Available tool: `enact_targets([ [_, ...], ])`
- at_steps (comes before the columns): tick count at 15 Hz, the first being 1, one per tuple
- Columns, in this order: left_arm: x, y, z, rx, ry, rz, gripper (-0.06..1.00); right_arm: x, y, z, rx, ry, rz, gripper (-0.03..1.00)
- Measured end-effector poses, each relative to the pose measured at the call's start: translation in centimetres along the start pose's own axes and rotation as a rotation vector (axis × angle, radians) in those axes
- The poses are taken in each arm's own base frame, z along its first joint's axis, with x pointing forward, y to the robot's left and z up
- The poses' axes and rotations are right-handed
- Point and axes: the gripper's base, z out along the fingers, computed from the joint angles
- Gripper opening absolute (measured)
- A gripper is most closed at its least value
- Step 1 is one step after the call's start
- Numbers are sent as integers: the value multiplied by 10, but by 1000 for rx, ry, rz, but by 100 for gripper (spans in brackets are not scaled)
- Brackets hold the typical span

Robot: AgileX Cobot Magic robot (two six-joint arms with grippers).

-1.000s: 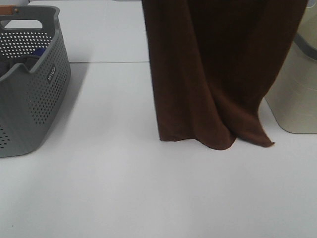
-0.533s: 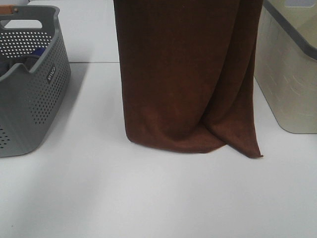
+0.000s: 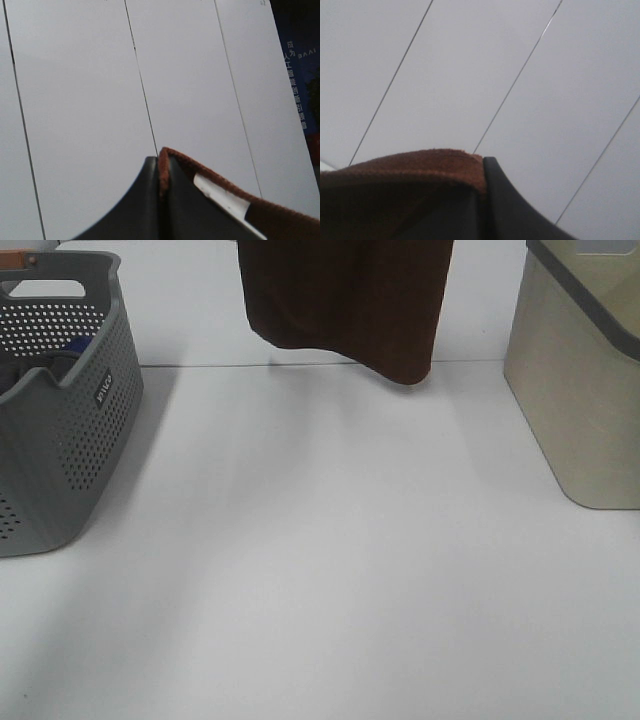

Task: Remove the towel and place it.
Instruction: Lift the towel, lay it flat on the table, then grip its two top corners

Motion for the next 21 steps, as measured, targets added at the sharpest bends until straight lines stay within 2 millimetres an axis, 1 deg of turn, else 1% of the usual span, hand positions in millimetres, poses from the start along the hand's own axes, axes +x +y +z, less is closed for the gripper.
enact_targets([
  [1, 8, 0, 1, -10, 36, 13, 0, 7, 0, 1, 3, 61, 9, 0],
  [2, 22, -1, 2, -33, 112, 12, 0, 18, 2, 1, -1, 133, 13, 0],
  [3, 38, -4, 1, -63, 223, 2, 0, 31, 7, 2, -12, 214, 19, 0],
  [4, 58, -7, -2, -106, 371, -14, 0, 48, 15, 3, -31, 305, 30, 0],
  [5, 66, -10, -5, -127, 450, -25, 0, 57, 20, 3, -43, 352, 40, 0],
  [6, 80, -19, -11, -154, 597, -33, 0, 73, 28, 1, -67, 445, 70, 0],
  [7, 89, -25, -19, -174, 734, -25, 0, 88, 37, -2, -94, 541, 120, 0],
  [9, 101, -38, -38, -177, 994, -14, 0, 108, 49, -12, -143, 723, 219, 0],
  [11, 109, -47, -55, -150, 1204, -66, 0, 121, 59, -23, -190, 890, 295, 0],
  [12, 111, -54, -60, -105, 1267, -137, 0, 133, 68, -37, -236, 1061, 329, 0],
  [14, 111, -62, -61, -42, 1286, -222, 0, 140, 73, -48, -274, 1188, 347, 0],
  [16, 114, -71, -67, 21, 1332, -245, 0, 146, 78, -60, -315, 1314, 343, 0],
  [18, 114, -76, -86, 43, 1424, -210, 0, 144, 81, -64, -358, 1339, 361, 0],
  [19, 110, -74, -98, 44, 1465, -201, 0, 142, 82, -66, -382, 1339, 386, 0],
  [21, 107, -73, -127, 37, 1564, -189, 0, 141, 88, -83, -434, 1371, 449, 0],
])
